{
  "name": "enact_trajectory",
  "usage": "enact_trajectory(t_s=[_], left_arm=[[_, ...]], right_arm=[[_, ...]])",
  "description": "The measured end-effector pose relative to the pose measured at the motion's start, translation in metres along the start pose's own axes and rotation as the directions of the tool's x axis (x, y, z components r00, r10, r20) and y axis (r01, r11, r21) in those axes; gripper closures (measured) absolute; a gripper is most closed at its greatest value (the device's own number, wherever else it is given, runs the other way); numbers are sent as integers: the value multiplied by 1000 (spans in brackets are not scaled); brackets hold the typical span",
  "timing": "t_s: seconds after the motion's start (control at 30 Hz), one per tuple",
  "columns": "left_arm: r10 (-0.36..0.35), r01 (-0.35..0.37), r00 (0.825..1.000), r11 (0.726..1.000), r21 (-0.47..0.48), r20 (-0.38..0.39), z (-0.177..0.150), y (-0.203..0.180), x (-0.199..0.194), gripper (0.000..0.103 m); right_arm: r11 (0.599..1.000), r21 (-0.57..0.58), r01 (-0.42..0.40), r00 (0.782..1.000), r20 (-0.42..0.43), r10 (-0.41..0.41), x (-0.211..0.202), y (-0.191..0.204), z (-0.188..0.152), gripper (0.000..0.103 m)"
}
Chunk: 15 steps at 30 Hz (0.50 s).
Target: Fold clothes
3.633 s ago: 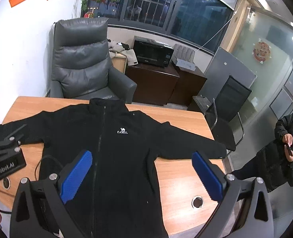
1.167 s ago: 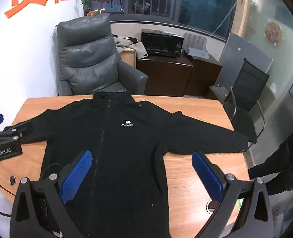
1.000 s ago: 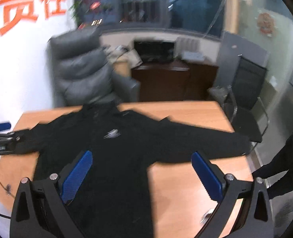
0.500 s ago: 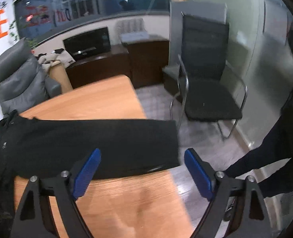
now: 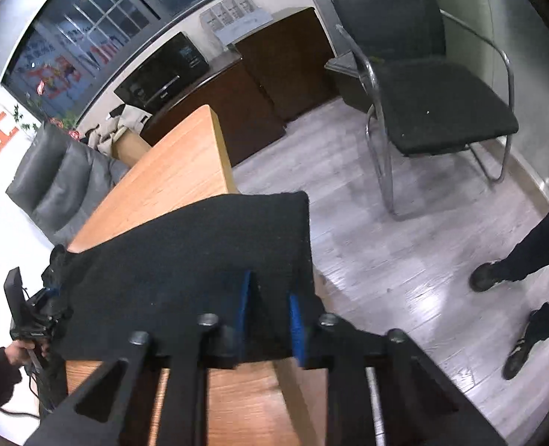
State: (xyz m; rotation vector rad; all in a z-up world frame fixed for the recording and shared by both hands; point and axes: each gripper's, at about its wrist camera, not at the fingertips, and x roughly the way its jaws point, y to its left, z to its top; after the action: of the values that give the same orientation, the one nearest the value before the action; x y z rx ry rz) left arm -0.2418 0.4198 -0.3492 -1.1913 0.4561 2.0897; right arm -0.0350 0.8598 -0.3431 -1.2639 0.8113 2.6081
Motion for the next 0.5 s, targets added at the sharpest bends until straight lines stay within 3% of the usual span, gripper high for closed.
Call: enact_trajectory(t_s=[0.1,0.2,0.37,0.5], left_arm=[[0,0,1000,1000,5,9,-3,-2,-4,0],[23,-23,999,999,-24,32,-11,2,-18,0],[41,-26,995,985,-170,86,-53,27,-74,0],[40,-16,996,959,-285,78,-115,48,-127,0]], right_arm=[[999,12,-48,996,75,46,-21,15,6,98],[992,-68,-110,975,187,121,-71,69,17,98],[930,-281,-237,914,259,311,-142,203,30,98],[841,-398,-367,853,215,475,-152,316,19,99]])
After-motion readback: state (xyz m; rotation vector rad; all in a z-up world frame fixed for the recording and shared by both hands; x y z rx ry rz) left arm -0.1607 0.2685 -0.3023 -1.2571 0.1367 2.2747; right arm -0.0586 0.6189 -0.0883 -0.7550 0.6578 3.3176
